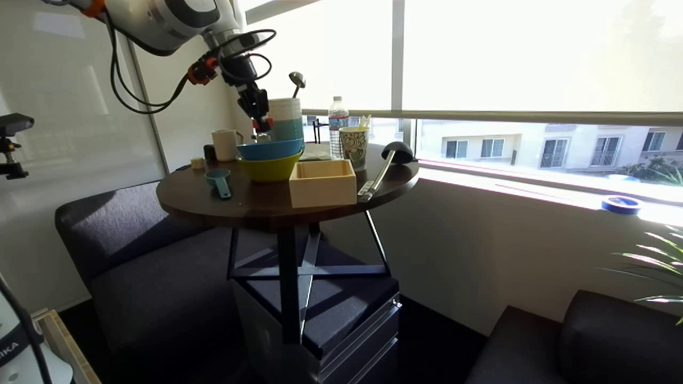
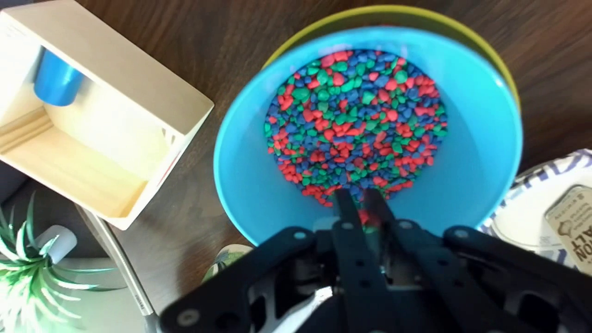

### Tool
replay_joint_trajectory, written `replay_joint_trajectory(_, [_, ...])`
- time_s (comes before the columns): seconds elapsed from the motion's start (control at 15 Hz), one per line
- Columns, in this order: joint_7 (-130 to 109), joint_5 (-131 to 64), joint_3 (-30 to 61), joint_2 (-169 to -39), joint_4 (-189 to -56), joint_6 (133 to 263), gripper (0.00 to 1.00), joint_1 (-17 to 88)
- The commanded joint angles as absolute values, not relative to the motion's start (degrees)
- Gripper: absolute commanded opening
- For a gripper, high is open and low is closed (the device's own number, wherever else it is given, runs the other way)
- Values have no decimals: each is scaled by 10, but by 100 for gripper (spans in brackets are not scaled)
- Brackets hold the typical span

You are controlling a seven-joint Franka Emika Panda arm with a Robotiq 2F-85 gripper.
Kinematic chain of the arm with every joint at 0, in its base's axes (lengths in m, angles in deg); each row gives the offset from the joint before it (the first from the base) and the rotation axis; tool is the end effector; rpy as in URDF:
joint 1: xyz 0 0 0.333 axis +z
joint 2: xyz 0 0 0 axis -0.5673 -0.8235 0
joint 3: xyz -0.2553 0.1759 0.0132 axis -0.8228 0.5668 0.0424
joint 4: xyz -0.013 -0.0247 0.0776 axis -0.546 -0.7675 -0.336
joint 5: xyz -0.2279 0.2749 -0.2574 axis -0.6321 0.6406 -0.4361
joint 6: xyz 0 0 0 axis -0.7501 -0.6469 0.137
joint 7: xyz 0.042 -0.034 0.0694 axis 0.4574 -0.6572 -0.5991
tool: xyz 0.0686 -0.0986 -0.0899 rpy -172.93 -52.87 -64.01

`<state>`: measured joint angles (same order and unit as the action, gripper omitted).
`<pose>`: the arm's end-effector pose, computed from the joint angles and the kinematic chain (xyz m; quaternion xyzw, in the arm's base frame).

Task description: Sprinkle some stuff into the scooper, then pour it back into the bowl

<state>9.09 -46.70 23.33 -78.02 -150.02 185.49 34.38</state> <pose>0.5822 0.0143 0.4542 0.9793 -0.1167 0.1300 0.1021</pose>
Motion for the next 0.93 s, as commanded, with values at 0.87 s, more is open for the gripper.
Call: replay_joint_trajectory(0.87, [-114, -298, 227, -628, -1649, 1761, 3, 385])
